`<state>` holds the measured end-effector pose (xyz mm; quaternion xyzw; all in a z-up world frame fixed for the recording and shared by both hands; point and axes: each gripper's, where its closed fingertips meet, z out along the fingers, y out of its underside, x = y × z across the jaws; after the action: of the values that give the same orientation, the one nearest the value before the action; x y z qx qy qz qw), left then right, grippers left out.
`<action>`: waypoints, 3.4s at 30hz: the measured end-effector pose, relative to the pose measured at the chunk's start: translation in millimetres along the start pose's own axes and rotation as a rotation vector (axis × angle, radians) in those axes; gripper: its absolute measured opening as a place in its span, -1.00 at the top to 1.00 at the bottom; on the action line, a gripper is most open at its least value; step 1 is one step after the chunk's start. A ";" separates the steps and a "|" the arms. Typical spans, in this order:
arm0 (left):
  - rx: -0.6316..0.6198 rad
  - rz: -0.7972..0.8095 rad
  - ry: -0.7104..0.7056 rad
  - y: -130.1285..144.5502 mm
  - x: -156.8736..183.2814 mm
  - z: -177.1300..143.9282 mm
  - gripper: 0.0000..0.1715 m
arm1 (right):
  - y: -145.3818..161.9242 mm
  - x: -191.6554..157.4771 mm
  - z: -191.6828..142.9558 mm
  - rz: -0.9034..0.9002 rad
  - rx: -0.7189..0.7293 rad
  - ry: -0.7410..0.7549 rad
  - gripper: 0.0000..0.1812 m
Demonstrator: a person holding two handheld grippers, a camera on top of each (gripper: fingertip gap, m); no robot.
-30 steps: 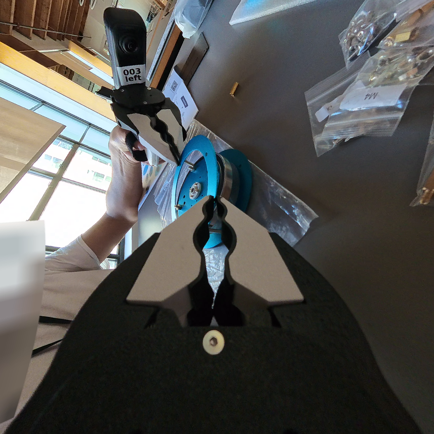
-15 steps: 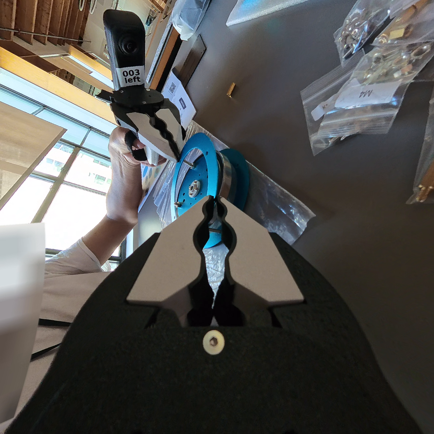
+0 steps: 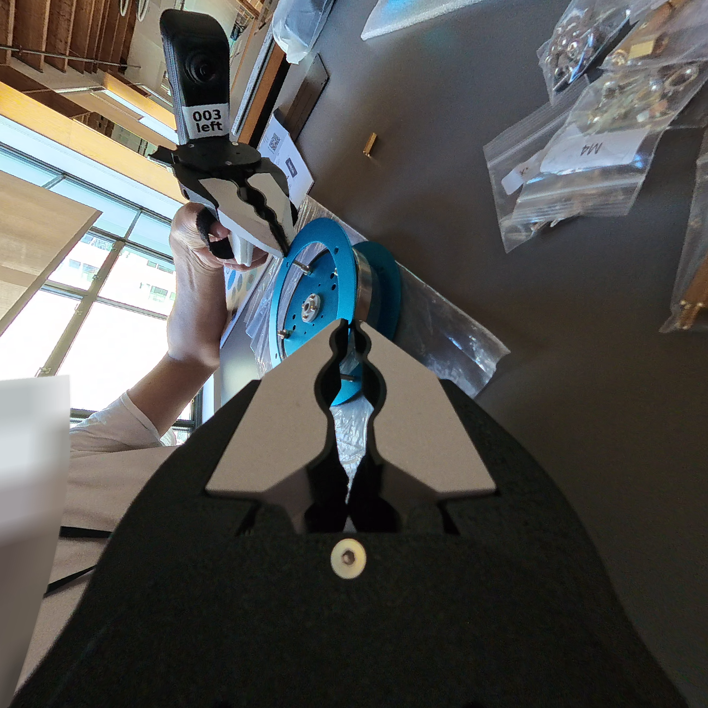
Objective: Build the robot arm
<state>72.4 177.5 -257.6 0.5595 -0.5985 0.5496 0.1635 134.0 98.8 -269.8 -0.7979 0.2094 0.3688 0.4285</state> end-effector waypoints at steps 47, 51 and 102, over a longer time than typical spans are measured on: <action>-0.070 0.012 0.069 13.1 16.3 4.0 0.99 | -2.7 -1.2 2.6 0.005 0.025 -0.016 1.00; -0.052 -0.011 0.059 9.1 10.3 1.0 0.99 | -1.8 -1.9 4.0 0.002 0.018 -0.015 1.00; 0.000 -0.162 0.139 18.3 5.6 -10.8 0.99 | -9.4 -40.3 73.1 -0.448 -0.586 -0.514 0.68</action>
<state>50.6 179.6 -258.1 0.5667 -0.5385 0.5720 0.2483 84.4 166.0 -260.3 -0.7938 -0.1948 0.4969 0.2917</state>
